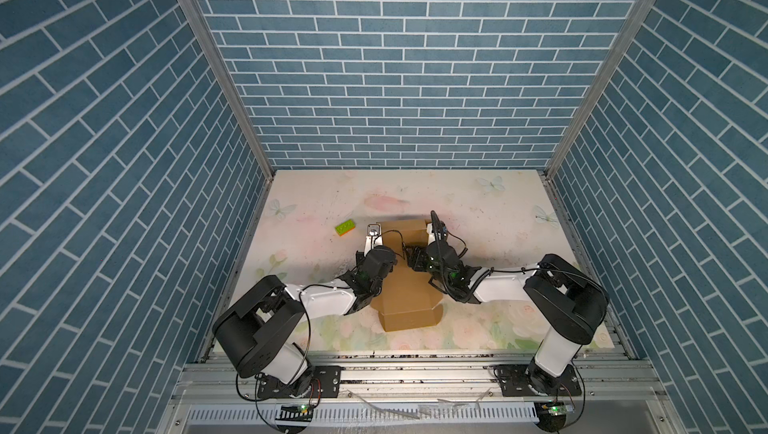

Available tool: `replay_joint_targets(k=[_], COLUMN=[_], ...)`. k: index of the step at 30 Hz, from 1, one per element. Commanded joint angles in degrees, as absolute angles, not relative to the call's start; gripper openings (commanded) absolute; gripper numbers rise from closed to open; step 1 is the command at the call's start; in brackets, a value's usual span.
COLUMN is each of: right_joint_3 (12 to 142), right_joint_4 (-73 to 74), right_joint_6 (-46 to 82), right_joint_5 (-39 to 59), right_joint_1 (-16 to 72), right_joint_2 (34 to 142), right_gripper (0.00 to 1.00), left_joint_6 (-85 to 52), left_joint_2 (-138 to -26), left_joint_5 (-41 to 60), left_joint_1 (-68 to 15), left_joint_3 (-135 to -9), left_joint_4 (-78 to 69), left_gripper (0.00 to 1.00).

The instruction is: Fold the paper box

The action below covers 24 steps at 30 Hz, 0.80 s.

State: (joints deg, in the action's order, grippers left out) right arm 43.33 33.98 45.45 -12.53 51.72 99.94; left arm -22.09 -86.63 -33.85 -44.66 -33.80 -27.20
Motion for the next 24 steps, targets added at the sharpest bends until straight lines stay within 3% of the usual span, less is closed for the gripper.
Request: replay_joint_targets(k=[1, 9, 24], right_joint_3=[43.5, 44.9, 45.3], right_joint_4=[33.72, 23.82, 21.8], right_joint_6=[43.53, 54.66, 68.92], right_joint_5=[-15.34, -21.72, -17.06], right_joint_1=[53.03, 53.55, 53.44], right_joint_2=[99.08, 95.11, 93.13], right_gripper=[0.62, 0.63, 0.67], left_joint_6=[-23.13, -26.72, -31.41], left_joint_2=[-86.64, -86.62, -85.98], left_joint_5=[-34.51, -37.87, -42.12], left_joint_1=[-45.26, -46.14, -47.37], left_joint_3=[-34.25, -35.01, -36.83], left_joint_4=[-27.25, -23.92, -19.39], left_gripper=[0.11, 0.11, 0.11])
